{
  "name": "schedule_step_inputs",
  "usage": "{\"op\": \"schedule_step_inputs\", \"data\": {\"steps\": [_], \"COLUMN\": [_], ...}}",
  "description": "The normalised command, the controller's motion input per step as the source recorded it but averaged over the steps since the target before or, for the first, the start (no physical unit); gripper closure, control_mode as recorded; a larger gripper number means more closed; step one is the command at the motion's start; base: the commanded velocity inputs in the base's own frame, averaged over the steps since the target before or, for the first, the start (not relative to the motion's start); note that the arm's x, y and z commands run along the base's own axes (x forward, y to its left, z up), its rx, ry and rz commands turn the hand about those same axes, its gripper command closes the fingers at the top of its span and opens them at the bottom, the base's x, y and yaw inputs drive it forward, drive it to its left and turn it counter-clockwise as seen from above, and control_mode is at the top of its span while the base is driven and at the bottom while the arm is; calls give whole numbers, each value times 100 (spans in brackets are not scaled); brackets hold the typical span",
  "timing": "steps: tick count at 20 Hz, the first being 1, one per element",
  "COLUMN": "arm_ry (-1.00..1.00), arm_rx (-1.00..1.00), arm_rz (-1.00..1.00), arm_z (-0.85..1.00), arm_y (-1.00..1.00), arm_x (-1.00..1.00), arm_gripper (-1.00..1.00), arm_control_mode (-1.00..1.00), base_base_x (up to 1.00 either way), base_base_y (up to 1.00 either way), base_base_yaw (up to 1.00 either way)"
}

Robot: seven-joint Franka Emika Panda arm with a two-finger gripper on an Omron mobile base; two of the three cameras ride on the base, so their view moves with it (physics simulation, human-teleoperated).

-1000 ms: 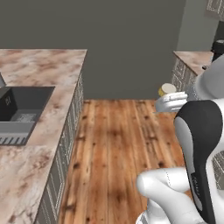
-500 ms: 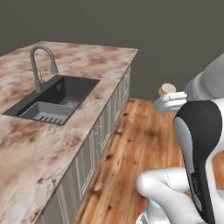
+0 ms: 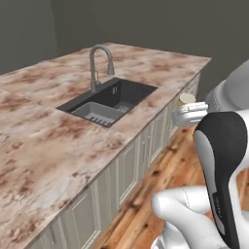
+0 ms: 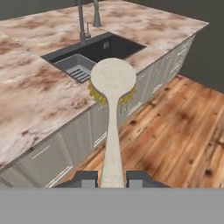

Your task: Locate and retrieve the dish brush and soap dispenser from the cabinet. Place them next to the sink.

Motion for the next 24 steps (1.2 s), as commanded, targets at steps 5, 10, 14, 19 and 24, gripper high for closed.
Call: {"op": "schedule_step_inputs", "data": {"steps": [5,10,14,19,24], "arm_ry": [0,0,0,0,0], "arm_rx": [0,0,0,0,0], "arm_rz": [0,0,0,0,0], "arm_z": [0,0,0,0,0], "arm_y": [0,0,0,0,0], "arm_x": [0,0,0,0,0], "arm_gripper": [100,100,100,100,100], "arm_control_mode": [100,100,100,100,100], "base_base_x": [0,60,55,43,39], "base_base_y": [29,18,14,-6,-44], "base_base_yaw": [41,29,30,30,14]}}
